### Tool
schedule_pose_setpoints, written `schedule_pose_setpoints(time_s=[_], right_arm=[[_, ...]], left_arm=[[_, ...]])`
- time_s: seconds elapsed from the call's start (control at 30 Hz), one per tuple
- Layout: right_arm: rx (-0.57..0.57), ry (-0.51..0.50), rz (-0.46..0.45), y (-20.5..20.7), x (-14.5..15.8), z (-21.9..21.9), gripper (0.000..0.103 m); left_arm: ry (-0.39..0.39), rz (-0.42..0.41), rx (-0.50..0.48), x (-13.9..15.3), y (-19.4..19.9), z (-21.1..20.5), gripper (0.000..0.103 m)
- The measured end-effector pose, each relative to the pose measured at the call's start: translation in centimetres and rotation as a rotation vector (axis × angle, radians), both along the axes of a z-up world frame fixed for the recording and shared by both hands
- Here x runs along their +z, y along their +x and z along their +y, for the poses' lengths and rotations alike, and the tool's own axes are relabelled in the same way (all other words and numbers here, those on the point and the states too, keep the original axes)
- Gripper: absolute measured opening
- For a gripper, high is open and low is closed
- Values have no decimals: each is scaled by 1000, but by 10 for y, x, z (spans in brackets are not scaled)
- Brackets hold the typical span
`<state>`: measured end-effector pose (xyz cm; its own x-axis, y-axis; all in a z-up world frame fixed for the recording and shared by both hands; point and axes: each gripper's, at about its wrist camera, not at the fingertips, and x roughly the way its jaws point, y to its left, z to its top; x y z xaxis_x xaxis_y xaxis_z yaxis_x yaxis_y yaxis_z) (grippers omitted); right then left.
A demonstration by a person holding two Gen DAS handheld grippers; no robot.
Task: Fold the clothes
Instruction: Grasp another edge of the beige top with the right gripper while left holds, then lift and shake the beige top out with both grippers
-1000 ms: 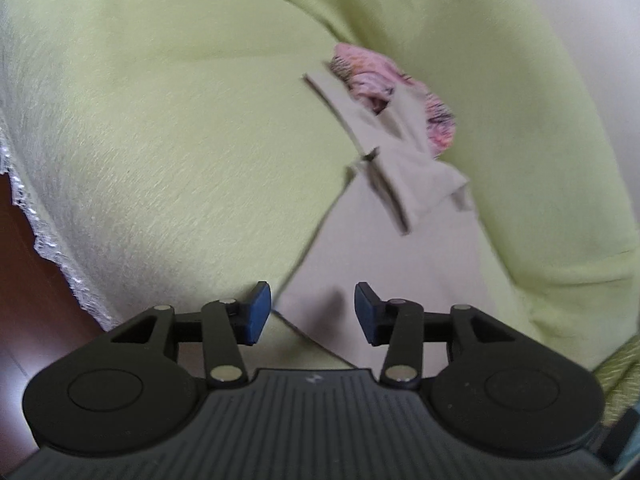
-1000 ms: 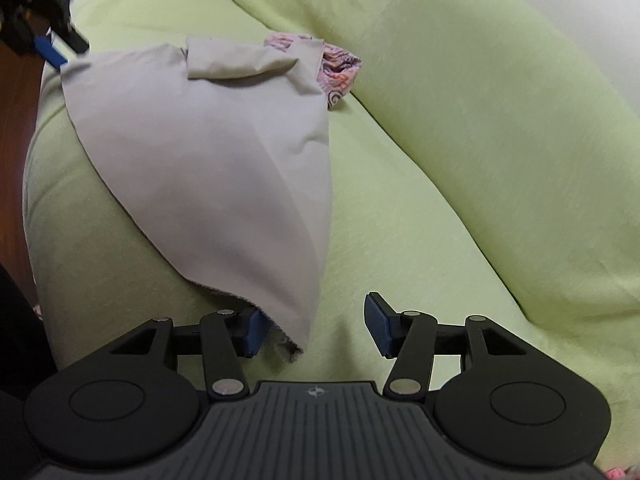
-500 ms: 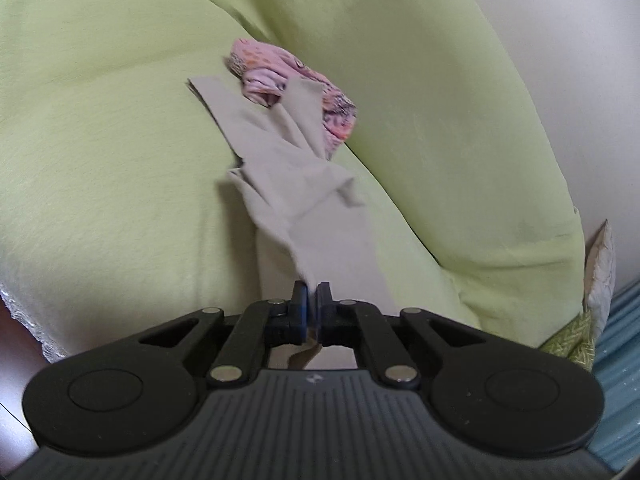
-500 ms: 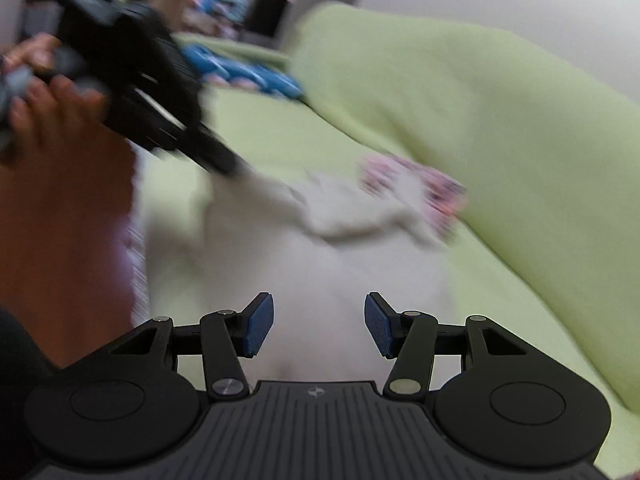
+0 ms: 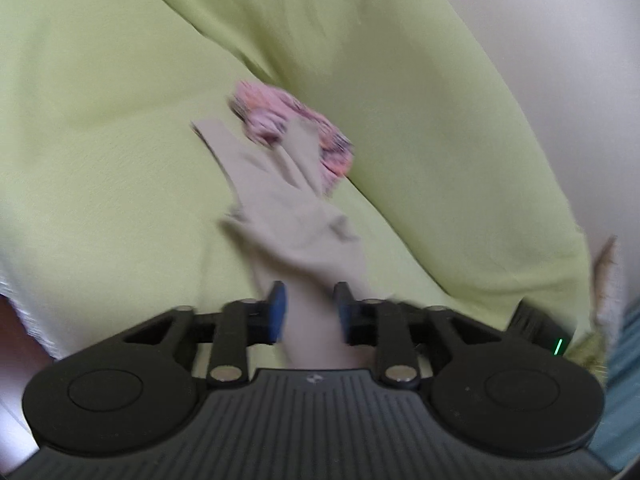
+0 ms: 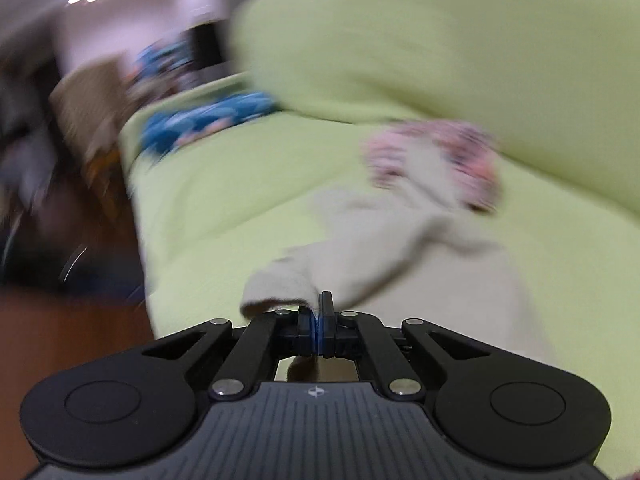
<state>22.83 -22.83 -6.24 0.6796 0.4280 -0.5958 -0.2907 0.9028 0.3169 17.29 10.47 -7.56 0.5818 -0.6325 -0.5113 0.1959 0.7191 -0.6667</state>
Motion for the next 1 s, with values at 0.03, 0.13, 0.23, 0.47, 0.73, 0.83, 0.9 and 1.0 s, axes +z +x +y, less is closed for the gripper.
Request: schedule_pose_setpoints(time_s=[0.03,0.13,0.23,0.47,0.73,0.83,0.9,1.0], right_arm=[[-53,57,38,10,7,-22,0],[-161,137,62,21,28,-78,0],[-273,91,19,14,50,-121,0],[-668,6,21,-25,46,-238,0],[-984,151,244,-98,-41,-344,0],[-1001,223,275,-115,-64,-353,0],[-997,247,274,-121,-72,-355,0],[-970,254,270,-127,-71,-365,0]], left_arm=[[17,1,-10,-1,-6,-7,30],[23,40,-132,-12,-23,-50,32],[57,54,-271,-22,-45,-110,34],[204,16,-482,-37,-89,-219,39],[399,-90,-610,-47,-122,-293,44],[493,-157,-616,-51,-130,-319,46],[576,-210,-613,-56,-137,-332,46],[699,-295,-609,-67,-146,-349,42]])
